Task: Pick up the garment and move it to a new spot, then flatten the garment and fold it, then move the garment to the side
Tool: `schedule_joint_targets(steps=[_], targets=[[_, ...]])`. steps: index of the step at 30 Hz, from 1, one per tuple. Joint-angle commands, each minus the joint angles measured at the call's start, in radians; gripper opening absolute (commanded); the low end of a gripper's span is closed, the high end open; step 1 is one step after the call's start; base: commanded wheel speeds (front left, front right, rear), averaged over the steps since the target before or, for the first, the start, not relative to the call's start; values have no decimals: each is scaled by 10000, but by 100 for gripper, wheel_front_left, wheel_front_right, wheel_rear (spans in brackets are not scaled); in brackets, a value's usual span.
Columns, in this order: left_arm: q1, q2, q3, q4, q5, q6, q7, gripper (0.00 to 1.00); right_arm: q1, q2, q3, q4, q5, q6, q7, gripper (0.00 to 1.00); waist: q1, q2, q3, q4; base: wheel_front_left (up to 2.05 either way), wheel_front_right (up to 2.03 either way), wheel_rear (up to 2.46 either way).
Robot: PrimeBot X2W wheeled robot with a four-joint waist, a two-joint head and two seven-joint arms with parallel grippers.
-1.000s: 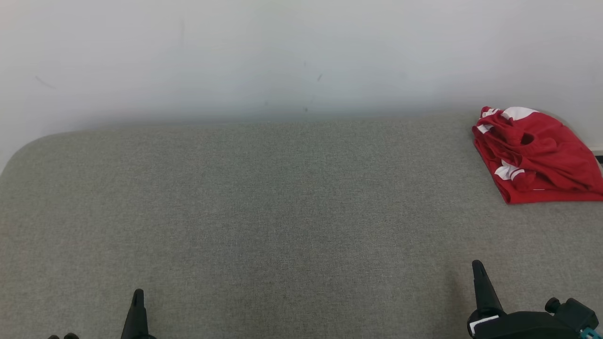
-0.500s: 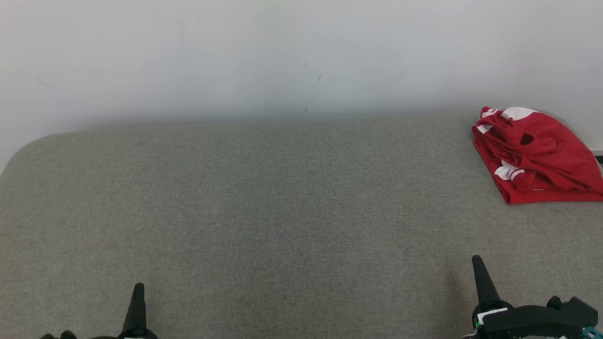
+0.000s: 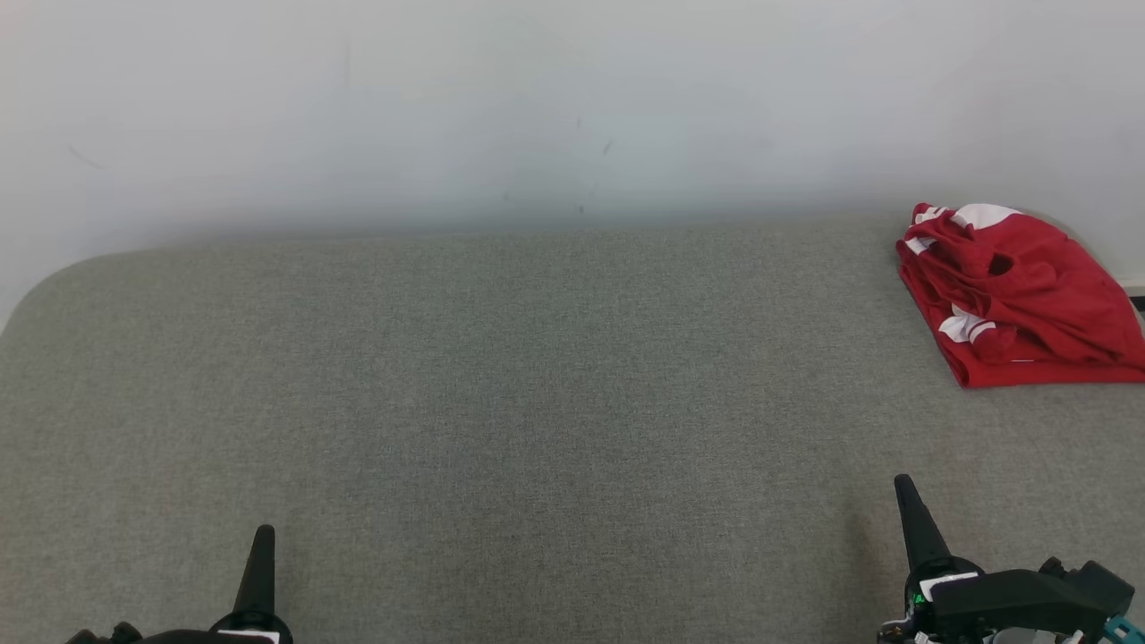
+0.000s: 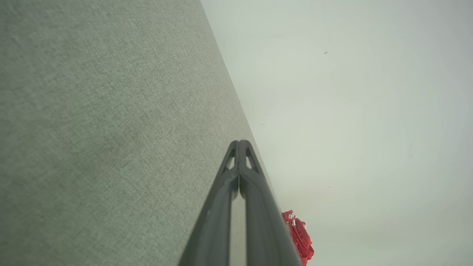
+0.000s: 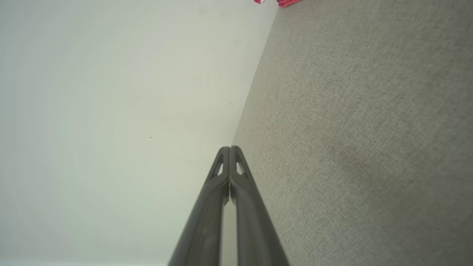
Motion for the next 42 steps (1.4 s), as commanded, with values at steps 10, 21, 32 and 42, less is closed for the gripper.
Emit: schedule_joint_targets(steps=[10,21,32,42], targets=[[-336,34,115,5,-1009,-137,266,0,-244,16,-77,-29,1067,-15,286,0,0,0,-5,-1,0,0,0],[-437,35,191,52,-1888,-223,500,0,-356,19,-123,-6,1971,-17,515,0,0,0,-10,-1,0,0,0],[-579,35,257,90,-2576,-287,686,0,-417,21,-157,12,2730,-19,695,0,0,0,-15,-2,0,0,0],[-656,34,321,129,-3312,-366,879,0,-524,23,-199,36,3442,-21,884,0,0,0,-20,-3,0,0,0]])
